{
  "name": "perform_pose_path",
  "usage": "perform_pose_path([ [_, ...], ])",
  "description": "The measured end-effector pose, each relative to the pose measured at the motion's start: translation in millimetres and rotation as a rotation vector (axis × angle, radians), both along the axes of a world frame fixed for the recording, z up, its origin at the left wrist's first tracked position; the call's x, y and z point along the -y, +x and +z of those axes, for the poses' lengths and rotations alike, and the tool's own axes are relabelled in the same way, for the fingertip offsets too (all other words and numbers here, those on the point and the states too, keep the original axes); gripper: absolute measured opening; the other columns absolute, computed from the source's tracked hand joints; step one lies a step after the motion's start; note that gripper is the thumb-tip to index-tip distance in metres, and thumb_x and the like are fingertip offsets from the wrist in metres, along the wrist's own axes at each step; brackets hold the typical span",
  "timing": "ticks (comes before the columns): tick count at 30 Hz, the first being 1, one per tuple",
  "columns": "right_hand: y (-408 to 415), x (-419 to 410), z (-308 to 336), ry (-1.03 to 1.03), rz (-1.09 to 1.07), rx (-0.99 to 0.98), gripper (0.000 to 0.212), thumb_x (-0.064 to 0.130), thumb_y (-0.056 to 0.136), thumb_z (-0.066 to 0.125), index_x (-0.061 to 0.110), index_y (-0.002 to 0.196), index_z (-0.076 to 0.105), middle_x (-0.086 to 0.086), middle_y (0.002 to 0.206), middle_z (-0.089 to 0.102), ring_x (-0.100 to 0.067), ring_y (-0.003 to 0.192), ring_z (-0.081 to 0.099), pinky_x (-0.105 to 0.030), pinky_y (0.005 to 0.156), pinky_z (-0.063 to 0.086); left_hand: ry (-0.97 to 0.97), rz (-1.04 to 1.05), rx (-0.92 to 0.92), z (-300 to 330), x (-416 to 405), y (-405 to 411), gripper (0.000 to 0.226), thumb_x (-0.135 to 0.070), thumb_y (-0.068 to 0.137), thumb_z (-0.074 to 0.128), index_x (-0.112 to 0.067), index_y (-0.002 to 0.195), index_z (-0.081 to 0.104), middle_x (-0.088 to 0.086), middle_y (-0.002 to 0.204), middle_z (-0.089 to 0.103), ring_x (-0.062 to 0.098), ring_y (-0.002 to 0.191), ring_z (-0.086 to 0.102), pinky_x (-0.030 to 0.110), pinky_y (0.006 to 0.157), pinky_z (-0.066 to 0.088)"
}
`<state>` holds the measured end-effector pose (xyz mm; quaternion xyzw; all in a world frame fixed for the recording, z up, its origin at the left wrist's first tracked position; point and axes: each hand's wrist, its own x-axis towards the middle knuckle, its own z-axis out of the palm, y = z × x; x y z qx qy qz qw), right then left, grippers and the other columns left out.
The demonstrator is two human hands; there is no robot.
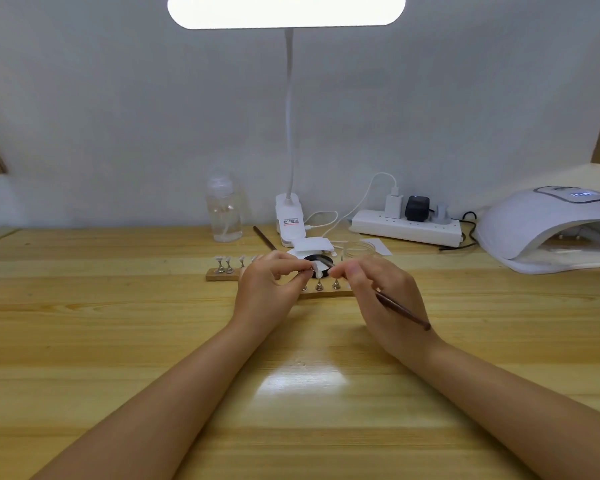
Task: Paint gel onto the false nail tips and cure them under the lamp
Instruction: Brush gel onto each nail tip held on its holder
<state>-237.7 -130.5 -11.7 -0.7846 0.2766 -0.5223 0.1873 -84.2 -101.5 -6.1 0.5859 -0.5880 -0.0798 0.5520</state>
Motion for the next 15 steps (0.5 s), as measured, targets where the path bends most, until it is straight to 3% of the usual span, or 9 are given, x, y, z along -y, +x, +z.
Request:
perform_pose_path([
  [5, -0.7, -0.3, -2.8, 0.056, 0.049, 0.037, 0.047, 0.045, 0.087, 0.033, 0.021, 0.068, 0.069, 0.010, 0.069, 0.067, 0.000, 0.067, 0.061, -0.020, 0.061, 0.047, 0.003, 0.004, 0.031, -0.8, 0.7, 0.4, 0.012, -0.012, 0.078, 0.071, -0.019, 0.087, 0.074, -0.012, 0.079, 0.061, 0.022, 0.091, 0.058, 0.053, 0.092, 0.038],
  [8, -0.7, 0.1, -1.3, -0.037, 0.014, 0.040, 0.041, 0.038, 0.089, 0.035, 0.020, 0.073, 0.069, 0.010, 0.072, 0.067, 0.000, 0.072, 0.060, -0.016, 0.063, 0.046, -0.001, 0.007, 0.029, -0.8, 0.6, 0.3, 0.013, -0.011, 0.078, 0.071, -0.018, 0.089, 0.074, -0.011, 0.079, 0.061, 0.023, 0.091, 0.059, 0.053, 0.092, 0.038],
  [10, 0.4, 1.1, -1.1, -0.055, -0.006, 0.006, 0.041, 0.038, 0.089, 0.036, 0.017, 0.078, 0.071, 0.007, 0.076, 0.069, -0.004, 0.075, 0.061, -0.023, 0.067, 0.048, -0.001, 0.003, 0.026, -0.8, 0.6, 0.6, 0.013, -0.011, 0.077, 0.071, -0.018, 0.088, 0.073, -0.012, 0.080, 0.061, 0.024, 0.092, 0.059, 0.053, 0.092, 0.038],
  [13, 0.3, 1.7, -2.5, 0.033, 0.017, 0.007, 0.049, 0.044, 0.088, 0.034, 0.017, 0.070, 0.071, 0.006, 0.070, 0.069, -0.006, 0.069, 0.064, -0.035, 0.067, 0.051, 0.004, 0.007, 0.027, -1.4, 1.3, 0.8, 0.012, -0.012, 0.078, 0.070, -0.019, 0.087, 0.074, -0.012, 0.079, 0.061, 0.022, 0.092, 0.058, 0.053, 0.093, 0.038],
  [15, 0.0, 1.2, -3.2, 0.044, 0.022, 0.041, 0.051, 0.044, 0.088, 0.034, 0.016, 0.066, 0.070, 0.005, 0.064, 0.067, -0.006, 0.064, 0.063, -0.035, 0.064, 0.052, 0.005, 0.014, 0.025, -1.3, 1.2, 0.7, 0.011, -0.013, 0.078, 0.070, -0.018, 0.087, 0.074, -0.010, 0.080, 0.062, 0.020, 0.091, 0.057, 0.053, 0.093, 0.037],
])
